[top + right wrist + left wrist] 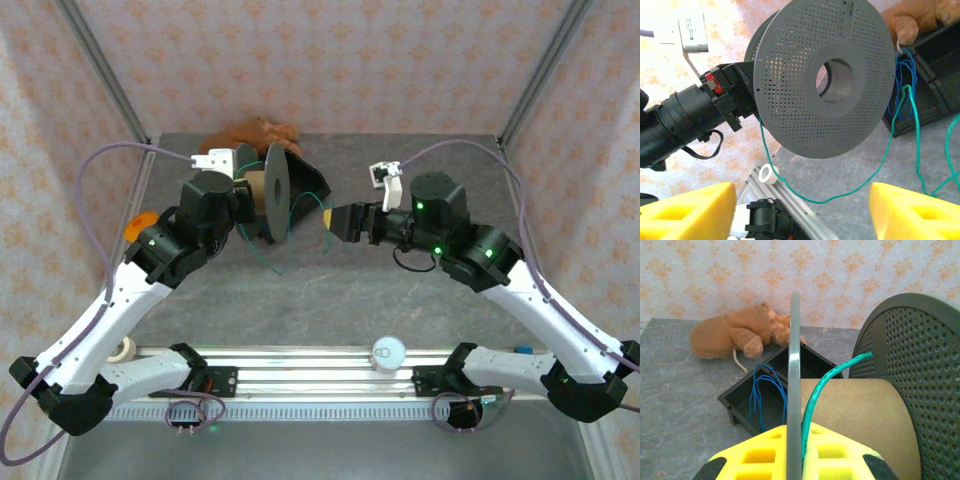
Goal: Wrap the cables
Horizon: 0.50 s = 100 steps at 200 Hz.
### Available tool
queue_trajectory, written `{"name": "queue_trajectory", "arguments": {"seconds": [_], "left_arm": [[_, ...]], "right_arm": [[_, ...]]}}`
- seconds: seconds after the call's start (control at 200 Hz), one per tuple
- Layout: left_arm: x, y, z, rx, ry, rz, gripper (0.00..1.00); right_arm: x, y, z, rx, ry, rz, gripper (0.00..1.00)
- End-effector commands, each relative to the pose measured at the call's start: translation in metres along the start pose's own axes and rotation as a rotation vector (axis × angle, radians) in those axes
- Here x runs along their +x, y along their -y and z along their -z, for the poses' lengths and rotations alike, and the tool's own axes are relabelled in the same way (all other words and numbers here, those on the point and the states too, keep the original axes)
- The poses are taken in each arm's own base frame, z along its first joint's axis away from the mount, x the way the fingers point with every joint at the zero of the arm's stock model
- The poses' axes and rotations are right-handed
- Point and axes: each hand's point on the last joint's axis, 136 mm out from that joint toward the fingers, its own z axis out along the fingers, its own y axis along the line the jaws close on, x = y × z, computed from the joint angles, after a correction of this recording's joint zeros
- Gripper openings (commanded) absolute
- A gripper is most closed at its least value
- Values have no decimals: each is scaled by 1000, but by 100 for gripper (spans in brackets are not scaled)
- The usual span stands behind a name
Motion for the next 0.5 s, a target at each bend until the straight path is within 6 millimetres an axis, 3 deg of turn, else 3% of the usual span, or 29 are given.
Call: {"name": "queue_trajectory", "arguments": {"seconds": [0.0, 0.045, 0.205, 0.36, 0.496], "left_arm": [[-34, 5, 7, 33, 112, 75, 0], [-35, 8, 8, 49, 110, 81, 0], [-34, 18, 7, 97, 61, 85, 0], [-28, 29, 4, 152, 20, 84, 0], [-24, 35, 4, 182, -8, 77, 0]], "right_arm": [[11, 20, -9, 98, -84, -51, 58], [12, 33, -15, 144, -107, -68, 49], [5, 73, -38, 215, -143, -125, 48], [-8, 73, -48, 201, -173, -78, 54], [-6, 73, -52, 196, -210, -40, 56]]}}
